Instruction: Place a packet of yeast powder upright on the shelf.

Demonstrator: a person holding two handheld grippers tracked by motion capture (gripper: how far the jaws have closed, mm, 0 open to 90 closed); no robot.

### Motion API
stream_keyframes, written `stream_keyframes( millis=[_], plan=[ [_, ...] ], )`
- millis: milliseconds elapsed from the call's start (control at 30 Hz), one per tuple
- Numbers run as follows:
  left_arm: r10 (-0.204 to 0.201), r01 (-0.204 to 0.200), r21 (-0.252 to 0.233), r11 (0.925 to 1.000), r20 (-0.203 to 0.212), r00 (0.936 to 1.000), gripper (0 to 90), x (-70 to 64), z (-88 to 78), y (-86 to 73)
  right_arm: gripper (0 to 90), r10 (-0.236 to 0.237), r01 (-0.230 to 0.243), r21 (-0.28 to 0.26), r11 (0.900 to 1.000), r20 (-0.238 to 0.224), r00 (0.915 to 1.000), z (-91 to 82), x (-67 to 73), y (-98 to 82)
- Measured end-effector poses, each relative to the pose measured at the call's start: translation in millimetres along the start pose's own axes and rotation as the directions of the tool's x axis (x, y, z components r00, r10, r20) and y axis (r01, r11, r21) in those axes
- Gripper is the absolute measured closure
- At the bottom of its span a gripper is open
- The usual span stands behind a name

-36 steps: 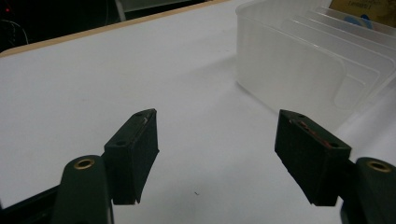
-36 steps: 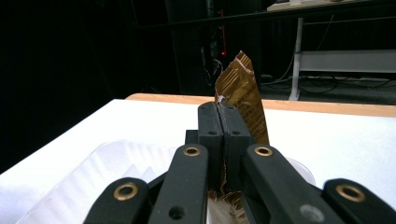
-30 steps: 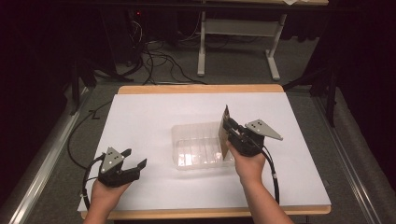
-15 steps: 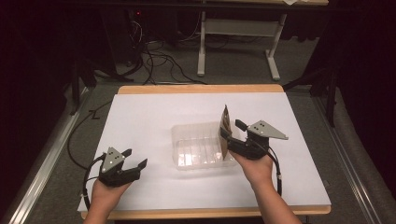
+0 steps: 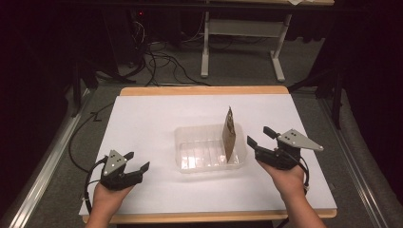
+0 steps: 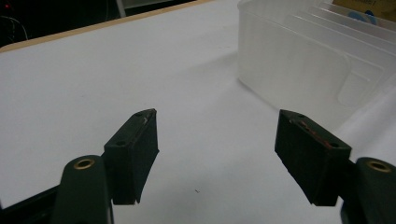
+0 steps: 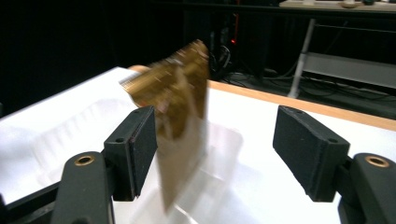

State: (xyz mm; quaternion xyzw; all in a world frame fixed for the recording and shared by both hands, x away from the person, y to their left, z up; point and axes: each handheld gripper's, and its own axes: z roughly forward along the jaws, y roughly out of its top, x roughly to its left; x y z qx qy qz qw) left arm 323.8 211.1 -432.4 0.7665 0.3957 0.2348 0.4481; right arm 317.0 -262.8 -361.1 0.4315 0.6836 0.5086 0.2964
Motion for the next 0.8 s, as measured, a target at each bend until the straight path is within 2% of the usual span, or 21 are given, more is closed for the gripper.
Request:
stream_keyframes(
  millis=[200, 333, 367, 400, 433, 467, 500, 533, 567, 600, 633, 800],
  plan=[
    [-0.002, 0.002, 0.007, 1.0000, 0.001, 1.0000, 30.6, 0.6, 0.2, -0.5, 28.6, -0.014, 0.012, 0.041, 0.999, 0.042, 0.9990, -13.9, -26.2, -14.2],
    [-0.002, 0.002, 0.010, 1.0000, 0.002, 1.0000, 30.5, 0.4, 0.9, -0.9, 27.4, -0.003, -0.001, 0.054, 0.999, 0.072, 0.9974, -24.5, -42.9, -26.7],
    [-0.002, 0.002, 0.011, 0.9999, 0.003, 1.0000, 30.5, 0.2, 1.3, -1.1, 27.5, 0.006, -0.010, 0.054, 0.998, 0.083, 0.9965, -28.3, -46.6, -31.8],
    [-0.001, 0.001, 0.017, 0.9999, 0.004, 1.0000, 30.5, -0.1, 1.6, -1.4, 29.5, 0.033, -0.036, 0.027, 0.999, 0.112, 0.9932, -37.2, -54.8, -52.5],
    [0.000, 0.000, 0.018, 0.9998, 0.003, 1.0000, 30.5, -0.4, 2.1, -1.5, 29.5, 0.033, -0.036, 0.027, 0.999, 0.112, 0.9932, -37.2, -54.8, -52.5],
    [0.003, -0.003, 0.020, 0.9998, 0.002, 1.0000, 30.5, -0.5, 2.9, -1.3, 33.4, 0.042, -0.045, 0.016, 0.999, 0.129, 0.9907, -39.9, -57.1, -63.1],
    [0.001, -0.001, 0.019, 0.9998, 0.003, 1.0000, 30.5, -1.0, 3.7, -0.9, 33.3, 0.059, -0.066, 0.052, 0.996, 0.121, 0.9909, -40.1, -61.7, -76.2],
    [0.007, -0.007, 0.023, 0.9997, 0.004, 1.0000, 30.5, -1.2, 4.3, -0.7, 30.4, 0.075, -0.087, 0.111, 0.990, 0.109, 0.9912, -37.5, -64.5, -79.1],
    [0.007, -0.007, 0.027, 0.9996, 0.001, 1.0000, 30.5, -1.9, 5.0, -0.9, 31.8, 0.063, -0.078, 0.126, 0.989, 0.122, 0.9905, -37.0, -66.1, -80.7],
    [0.009, -0.009, 0.031, 0.9995, 0.000, 1.0000, 30.4, -2.2, 5.5, -1.0, 32.5, 0.067, -0.082, 0.114, 0.990, 0.129, 0.9893, -37.1, -67.7, -82.1],
    [0.006, -0.006, 0.030, 0.9995, -0.002, 1.0000, 30.4, -2.5, 5.5, -1.1, 32.3, 0.096, -0.109, 0.110, 0.988, 0.121, 0.9881, -35.1, -70.1, -82.1],
    [0.011, -0.011, 0.025, 0.9996, -0.005, 0.9999, 30.4, -5.4, 0.7, -1.6, 32.2, 0.080, -0.094, 0.116, 0.989, 0.118, 0.9897, -31.4, -68.2, -81.0]
  ],
)
